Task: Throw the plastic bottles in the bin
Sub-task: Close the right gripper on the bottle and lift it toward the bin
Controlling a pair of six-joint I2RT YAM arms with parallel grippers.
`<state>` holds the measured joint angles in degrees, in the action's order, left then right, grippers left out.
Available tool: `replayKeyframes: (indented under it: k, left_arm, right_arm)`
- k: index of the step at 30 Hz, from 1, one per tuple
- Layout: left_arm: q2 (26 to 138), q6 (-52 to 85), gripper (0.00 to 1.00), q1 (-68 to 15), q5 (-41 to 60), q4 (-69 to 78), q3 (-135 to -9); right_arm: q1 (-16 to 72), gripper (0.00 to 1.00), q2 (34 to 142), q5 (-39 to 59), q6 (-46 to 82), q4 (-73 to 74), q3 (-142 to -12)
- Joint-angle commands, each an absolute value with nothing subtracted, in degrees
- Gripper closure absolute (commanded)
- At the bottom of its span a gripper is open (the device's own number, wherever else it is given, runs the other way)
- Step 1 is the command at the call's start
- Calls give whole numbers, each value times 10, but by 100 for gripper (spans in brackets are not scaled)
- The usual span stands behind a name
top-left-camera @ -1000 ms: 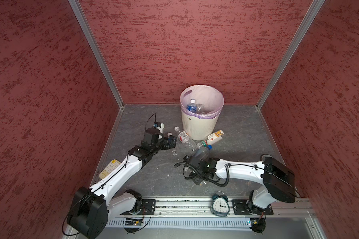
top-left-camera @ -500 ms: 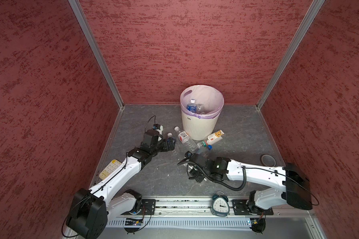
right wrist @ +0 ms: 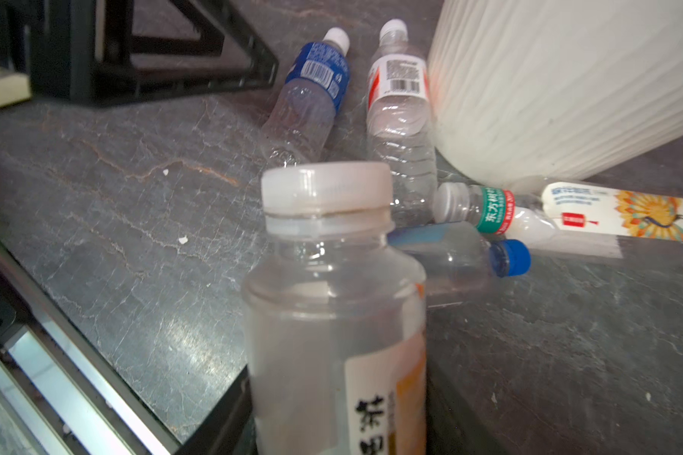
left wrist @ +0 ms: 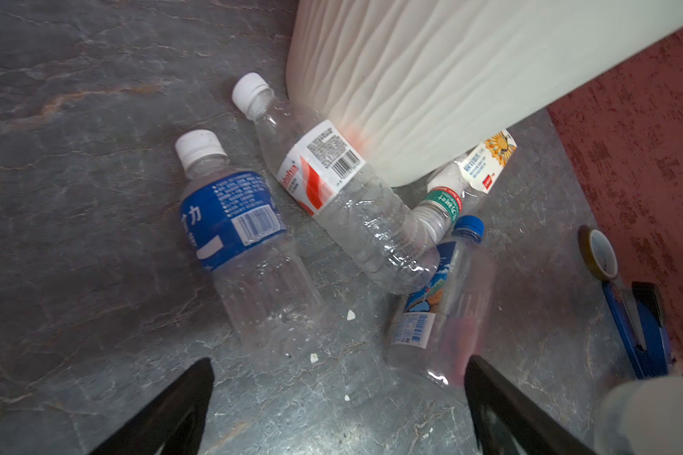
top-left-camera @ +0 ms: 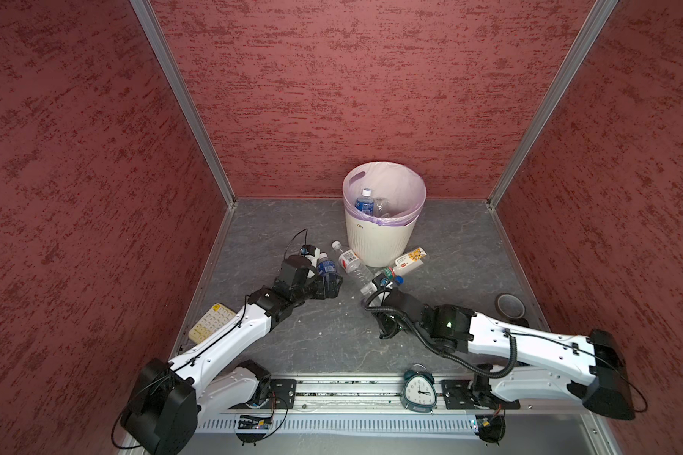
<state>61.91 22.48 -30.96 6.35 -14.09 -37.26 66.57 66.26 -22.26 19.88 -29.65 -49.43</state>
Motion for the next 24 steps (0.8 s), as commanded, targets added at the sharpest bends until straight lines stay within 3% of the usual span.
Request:
replayKeyframes:
  k: [1,14,24]
  left_arm:
    - [620,217,1,-338,47,-129,-369]
    - [653,216,1,-416,29,-99,-376]
    - [662,209,1,-438,21,-88,-379]
  right_arm:
    - [671,55,627,-295,231,-260,-485]
    - [670,55,533,-427,281,-245,-454]
    - [668,54,502,-503,233,-194,-483]
